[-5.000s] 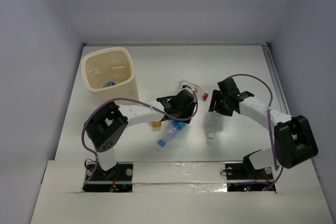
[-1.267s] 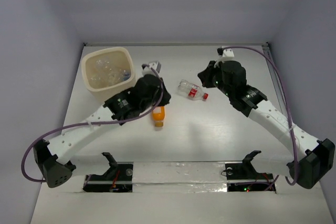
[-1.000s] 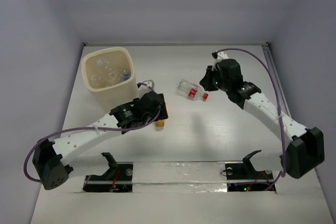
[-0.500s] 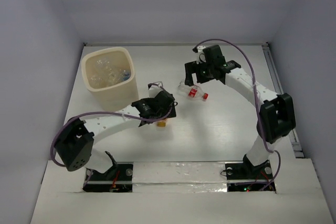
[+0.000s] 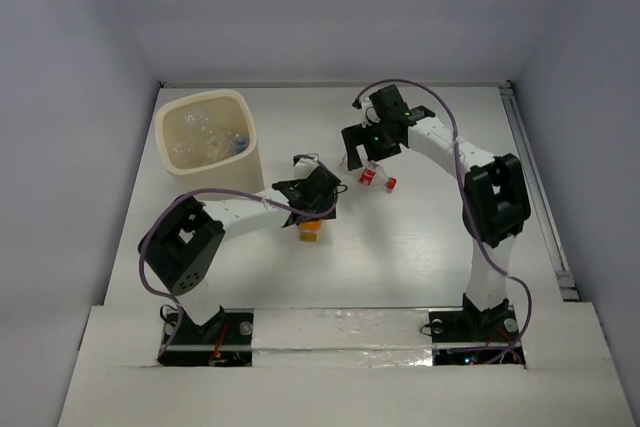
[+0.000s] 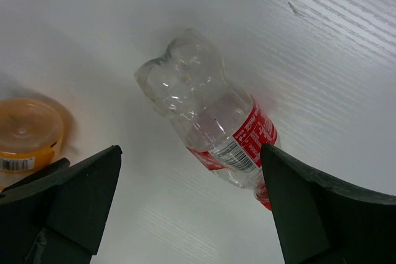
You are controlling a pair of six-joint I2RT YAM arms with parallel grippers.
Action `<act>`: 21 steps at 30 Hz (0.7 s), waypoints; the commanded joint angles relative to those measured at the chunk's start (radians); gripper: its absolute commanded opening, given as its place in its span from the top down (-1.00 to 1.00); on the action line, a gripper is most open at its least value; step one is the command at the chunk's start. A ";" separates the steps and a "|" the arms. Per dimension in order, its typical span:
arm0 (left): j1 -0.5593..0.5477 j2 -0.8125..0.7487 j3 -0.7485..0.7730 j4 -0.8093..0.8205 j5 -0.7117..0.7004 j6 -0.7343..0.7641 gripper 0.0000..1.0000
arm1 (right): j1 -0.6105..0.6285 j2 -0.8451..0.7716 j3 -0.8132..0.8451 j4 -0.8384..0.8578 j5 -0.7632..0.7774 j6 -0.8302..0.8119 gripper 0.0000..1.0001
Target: Put the plastic bottles in the bin
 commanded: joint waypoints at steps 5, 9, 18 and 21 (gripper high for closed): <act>0.005 -0.023 0.002 0.059 0.030 0.033 0.01 | -0.007 0.081 0.103 -0.032 -0.016 -0.006 -0.95; 0.005 -0.107 -0.013 0.064 0.050 0.029 0.19 | -0.007 0.122 0.110 -0.019 -0.025 0.018 -0.93; 0.005 -0.477 0.204 -0.068 0.107 0.061 0.24 | -0.007 0.130 0.083 0.005 -0.025 0.044 -0.67; 0.073 -0.535 0.386 -0.155 0.086 0.096 0.25 | -0.007 0.130 0.072 0.004 -0.037 0.054 -0.49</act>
